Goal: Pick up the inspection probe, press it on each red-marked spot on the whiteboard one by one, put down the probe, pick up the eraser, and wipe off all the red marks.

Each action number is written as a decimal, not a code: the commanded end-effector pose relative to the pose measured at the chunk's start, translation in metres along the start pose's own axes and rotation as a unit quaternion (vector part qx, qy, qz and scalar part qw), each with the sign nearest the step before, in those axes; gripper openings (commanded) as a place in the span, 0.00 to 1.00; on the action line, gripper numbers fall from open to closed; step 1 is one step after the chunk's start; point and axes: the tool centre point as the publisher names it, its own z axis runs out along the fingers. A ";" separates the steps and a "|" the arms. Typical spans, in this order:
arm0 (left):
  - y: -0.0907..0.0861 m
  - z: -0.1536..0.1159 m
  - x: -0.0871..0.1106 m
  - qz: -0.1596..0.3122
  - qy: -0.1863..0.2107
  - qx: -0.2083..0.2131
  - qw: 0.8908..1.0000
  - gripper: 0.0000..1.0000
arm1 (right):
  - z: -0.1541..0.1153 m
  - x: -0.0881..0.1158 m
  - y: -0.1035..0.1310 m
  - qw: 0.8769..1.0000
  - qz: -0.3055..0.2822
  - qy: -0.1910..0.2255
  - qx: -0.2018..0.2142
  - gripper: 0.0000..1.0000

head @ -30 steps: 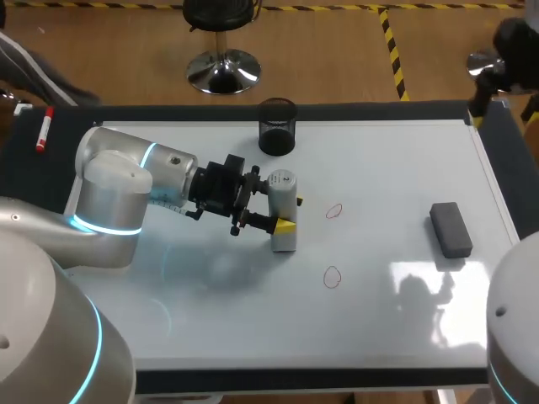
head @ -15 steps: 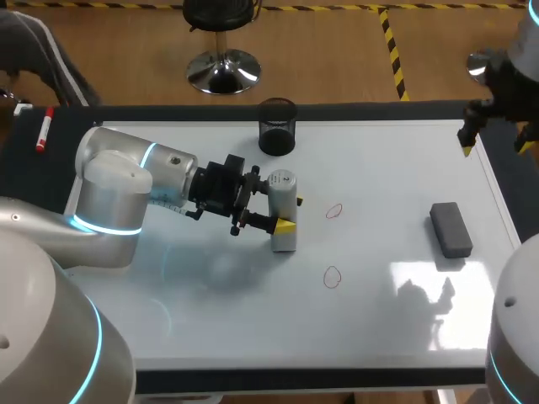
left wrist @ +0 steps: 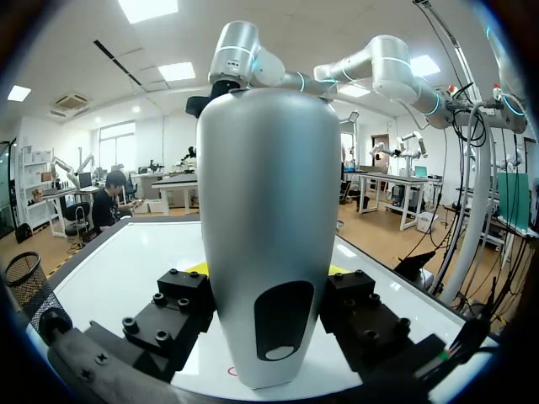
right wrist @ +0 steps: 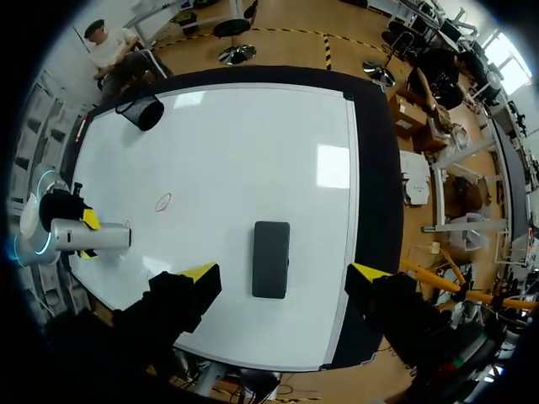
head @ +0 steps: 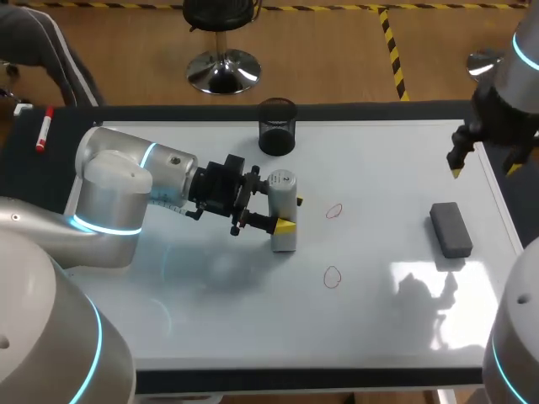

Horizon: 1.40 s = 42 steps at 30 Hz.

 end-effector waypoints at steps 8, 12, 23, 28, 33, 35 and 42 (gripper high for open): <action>0.009 0.002 0.001 0.000 0.000 0.002 1.000 0.00 | 0.034 -0.002 -0.006 1.000 -0.007 0.011 0.012 1.00; 0.009 0.002 0.001 0.000 0.000 0.002 1.000 0.00 | 0.043 -0.004 -0.008 1.000 -0.015 0.001 0.017 1.00; 0.009 0.002 0.001 0.000 0.000 0.002 1.000 0.00 | 0.070 -0.008 -0.009 0.999 -0.019 -0.001 0.029 1.00; 0.009 0.002 0.001 0.000 0.000 0.002 1.000 0.00 | 0.083 -0.008 -0.009 0.999 -0.014 -0.005 0.039 1.00; 0.009 0.002 0.001 0.000 0.000 0.002 1.000 0.00 | 0.096 -0.008 -0.007 0.999 -0.012 -0.005 0.050 1.00; 0.009 0.002 0.001 0.000 0.000 0.002 1.000 0.00 | 0.101 -0.009 -0.007 0.999 -0.010 -0.004 0.052 1.00; 0.009 0.002 0.001 0.000 0.000 0.002 1.000 0.00 | 0.111 -0.006 -0.009 0.998 -0.009 -0.006 0.056 1.00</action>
